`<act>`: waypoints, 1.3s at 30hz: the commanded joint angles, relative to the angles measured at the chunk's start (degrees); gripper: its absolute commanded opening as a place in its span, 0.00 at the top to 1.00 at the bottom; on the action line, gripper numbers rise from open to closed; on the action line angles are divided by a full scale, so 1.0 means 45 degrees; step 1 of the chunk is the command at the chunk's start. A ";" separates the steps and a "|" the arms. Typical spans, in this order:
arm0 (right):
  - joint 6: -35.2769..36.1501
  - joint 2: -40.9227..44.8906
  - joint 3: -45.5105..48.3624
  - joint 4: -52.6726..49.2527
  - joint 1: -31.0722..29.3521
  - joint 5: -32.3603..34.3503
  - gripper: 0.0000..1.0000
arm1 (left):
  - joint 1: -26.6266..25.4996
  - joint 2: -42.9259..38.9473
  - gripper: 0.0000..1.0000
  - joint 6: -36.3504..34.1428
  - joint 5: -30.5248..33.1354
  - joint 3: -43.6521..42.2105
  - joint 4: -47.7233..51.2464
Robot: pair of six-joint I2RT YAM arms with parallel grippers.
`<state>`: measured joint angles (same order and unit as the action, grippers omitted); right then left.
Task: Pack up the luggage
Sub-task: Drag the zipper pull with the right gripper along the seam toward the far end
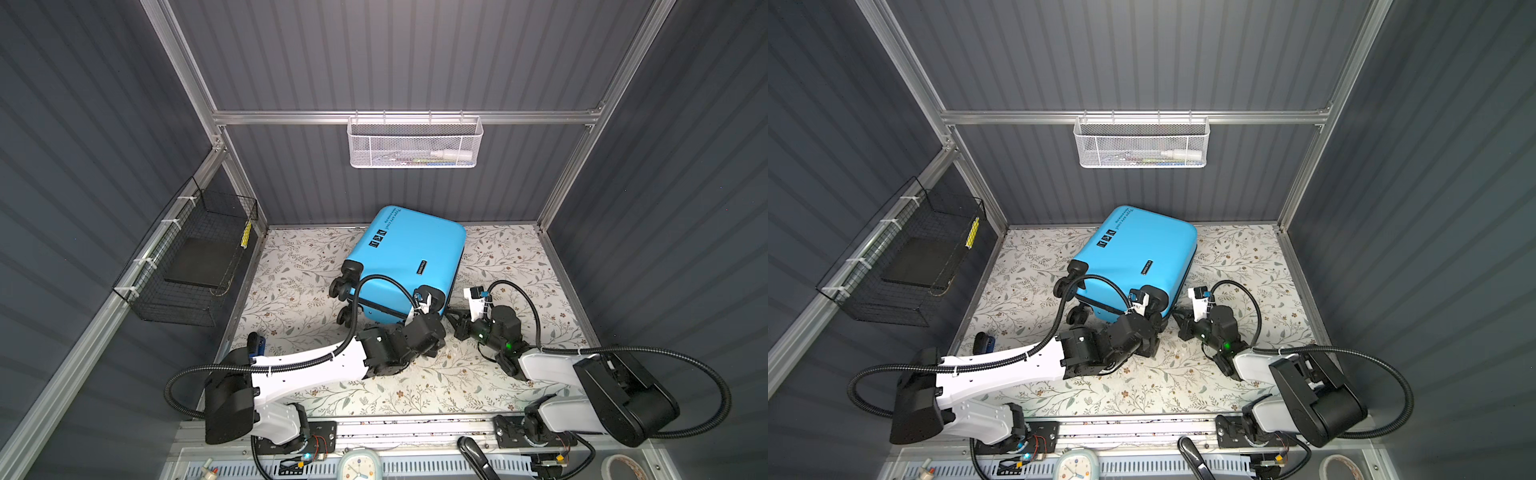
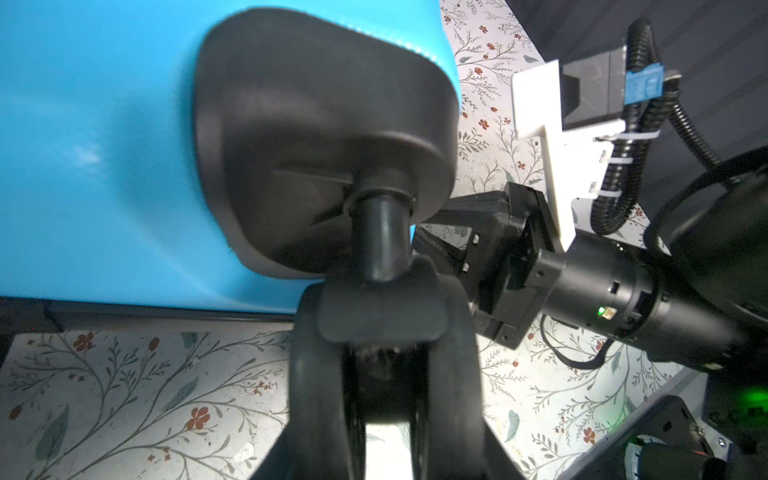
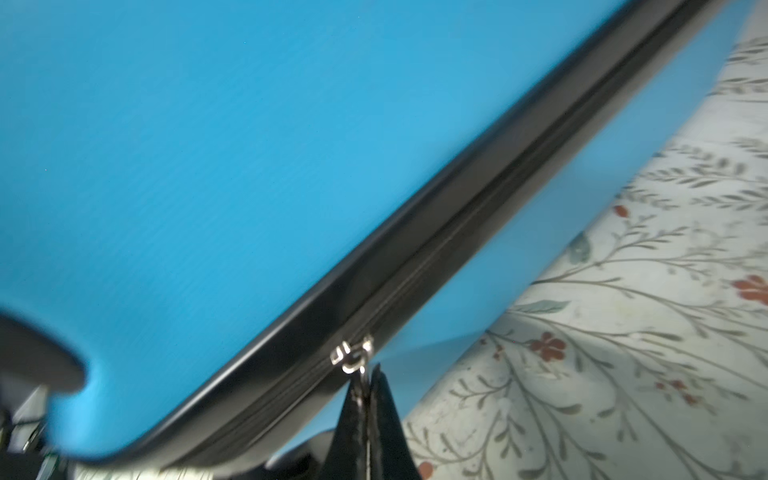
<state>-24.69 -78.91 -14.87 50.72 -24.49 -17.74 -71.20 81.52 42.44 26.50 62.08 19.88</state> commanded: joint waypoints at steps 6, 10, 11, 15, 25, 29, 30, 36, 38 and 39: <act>-0.1835 -0.0774 -0.1398 -0.0201 0.0145 0.3876 1.00 | -0.0164 -0.0397 1.00 -0.0066 -0.0446 -0.0134 -0.0865; -0.1625 -0.1033 -0.2506 -0.1312 0.0394 0.4561 1.00 | -0.0152 -0.0457 1.00 -0.0037 -0.0694 -0.0380 -0.0947; -0.1585 -0.1150 -0.2747 -0.1436 0.0520 0.4610 1.00 | -0.0155 -0.0488 1.00 -0.0029 -0.0759 -0.0445 -0.0987; -0.1458 -0.1833 -0.3814 -0.1811 0.1292 0.4493 1.00 | -0.0155 -0.0621 1.00 0.0090 -0.1061 -0.0773 -0.1167; -0.1811 -0.4205 -0.7174 -0.2772 0.3576 0.3193 1.00 | -0.0149 -0.0877 1.00 0.0237 -0.1993 -0.1305 -0.1195; -0.2073 -0.5282 -0.8718 -0.3191 0.4061 0.2785 1.00 | -0.0155 -0.0947 1.00 0.0429 -0.2390 -0.1678 -0.1332; -0.2191 -0.5590 -0.9048 -0.3234 0.4182 0.2691 1.00 | -0.0155 -0.0947 1.00 0.0430 -0.2451 -0.1746 -0.1315; -0.2607 -0.6572 -1.0135 -0.3565 0.4647 0.1767 1.00 | -0.0152 -0.0944 1.00 0.0370 -0.2649 -0.1726 -0.1064; -0.2683 -0.6307 -0.9947 -0.3652 0.4693 0.1405 1.00 | -0.0155 -0.1014 1.00 0.0375 -0.2610 -0.1717 -0.0964; -0.2660 -0.6063 -0.9749 -0.3758 0.4699 0.1293 1.00 | -0.0155 -0.1034 1.00 0.0396 -0.2478 -0.1676 -0.0921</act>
<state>-33.45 -107.72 -56.60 28.53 -6.57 -15.77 -70.26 78.61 43.86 20.08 55.46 9.21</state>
